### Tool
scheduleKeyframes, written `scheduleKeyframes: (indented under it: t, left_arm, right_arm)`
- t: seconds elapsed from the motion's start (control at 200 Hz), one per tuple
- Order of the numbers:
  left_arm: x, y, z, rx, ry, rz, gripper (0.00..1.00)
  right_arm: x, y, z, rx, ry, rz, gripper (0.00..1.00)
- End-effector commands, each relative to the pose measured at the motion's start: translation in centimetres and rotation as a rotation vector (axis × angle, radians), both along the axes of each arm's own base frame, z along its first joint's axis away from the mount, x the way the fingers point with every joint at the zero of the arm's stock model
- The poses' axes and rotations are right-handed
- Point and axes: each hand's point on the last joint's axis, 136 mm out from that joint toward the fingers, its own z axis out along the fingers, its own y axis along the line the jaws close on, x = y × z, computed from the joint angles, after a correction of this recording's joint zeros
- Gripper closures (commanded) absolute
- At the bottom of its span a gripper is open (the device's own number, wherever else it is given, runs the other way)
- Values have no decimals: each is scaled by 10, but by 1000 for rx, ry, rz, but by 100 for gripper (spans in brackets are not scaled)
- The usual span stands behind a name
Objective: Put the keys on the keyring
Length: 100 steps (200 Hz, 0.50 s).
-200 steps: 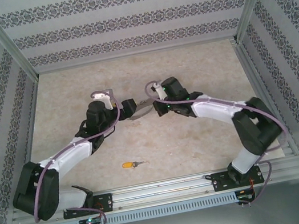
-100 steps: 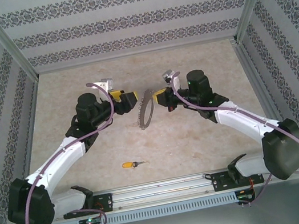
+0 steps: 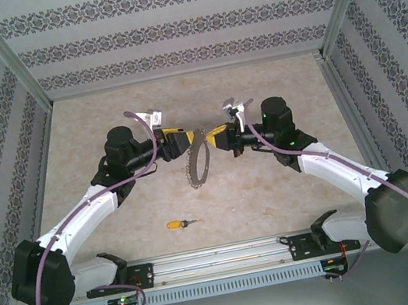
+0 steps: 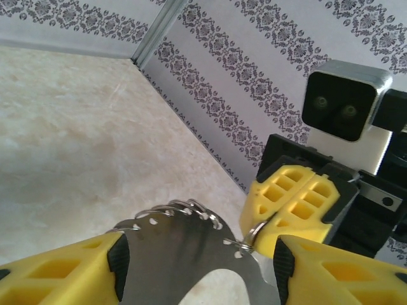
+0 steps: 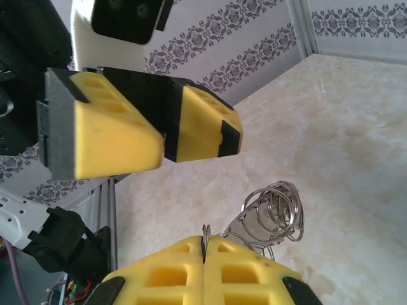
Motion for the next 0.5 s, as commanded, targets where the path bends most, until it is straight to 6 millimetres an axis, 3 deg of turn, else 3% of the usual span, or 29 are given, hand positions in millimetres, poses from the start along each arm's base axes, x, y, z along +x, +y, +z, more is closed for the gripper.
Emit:
scheduleKeyframes:
  t: [0.0,0.215,0.395,0.495]
  left_arm:
    - [-3,-2,9,-26,-30,-7,35]
    - [5,-5,-11,2,23,5,35]
    - [1,-13,-14,-4,23,-63,57]
    - [-6,-22,-12,-23,16,-129,64]
  right_arm:
    - [12,-2,-9,-8,-17,-46,100]
    - [15,3,-23,-7,10,-29,100]
    - [7,2,-17,4,1,6,100]
    - [3,3,-13,14,2,30,100]
